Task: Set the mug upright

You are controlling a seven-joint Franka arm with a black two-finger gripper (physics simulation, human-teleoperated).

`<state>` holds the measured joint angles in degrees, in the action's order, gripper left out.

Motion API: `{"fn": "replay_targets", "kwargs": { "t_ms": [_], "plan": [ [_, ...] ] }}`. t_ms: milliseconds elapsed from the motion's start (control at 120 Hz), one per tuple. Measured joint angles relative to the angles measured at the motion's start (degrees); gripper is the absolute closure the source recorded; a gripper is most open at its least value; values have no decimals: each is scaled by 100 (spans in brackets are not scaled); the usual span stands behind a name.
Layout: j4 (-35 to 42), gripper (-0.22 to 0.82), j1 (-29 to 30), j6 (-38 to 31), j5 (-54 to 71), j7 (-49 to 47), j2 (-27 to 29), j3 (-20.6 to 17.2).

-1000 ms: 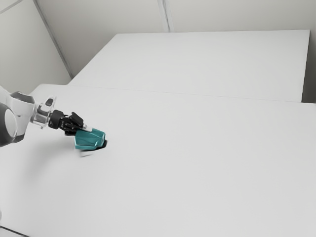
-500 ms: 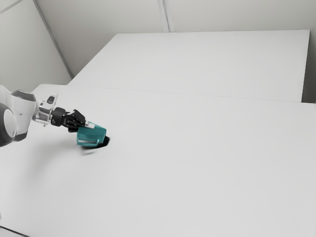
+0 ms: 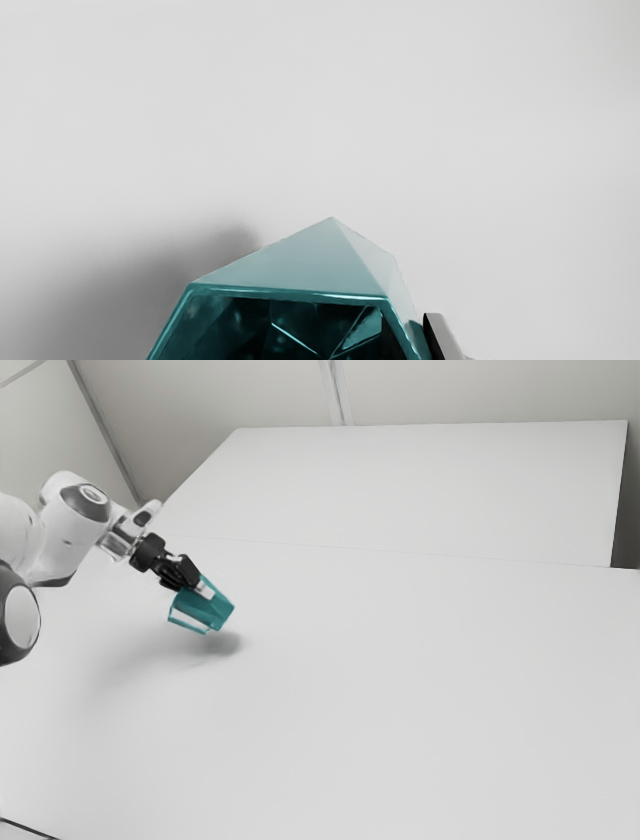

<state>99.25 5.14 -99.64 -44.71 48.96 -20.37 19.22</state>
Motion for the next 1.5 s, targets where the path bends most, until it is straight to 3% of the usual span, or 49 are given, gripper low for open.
{"fn": "replay_targets", "kwargs": {
  "t_ms": [158,475,750,1100,1308,1500],
  "plan": [
    [-309,78,-813,-395,1324,-385,-81,40],
    [-271,78,-1914,-1202,3244,-1224,-319,83],
    [-20,78,-2480,-2118,3742,-1927,-419,138],
    [70,78,-2637,-2985,3762,-2541,-638,143],
    [36,34,-2731,-3084,3751,-2670,-633,143],
    [23,14,-2732,-3032,3753,-2746,-393,175]
  ]
}}
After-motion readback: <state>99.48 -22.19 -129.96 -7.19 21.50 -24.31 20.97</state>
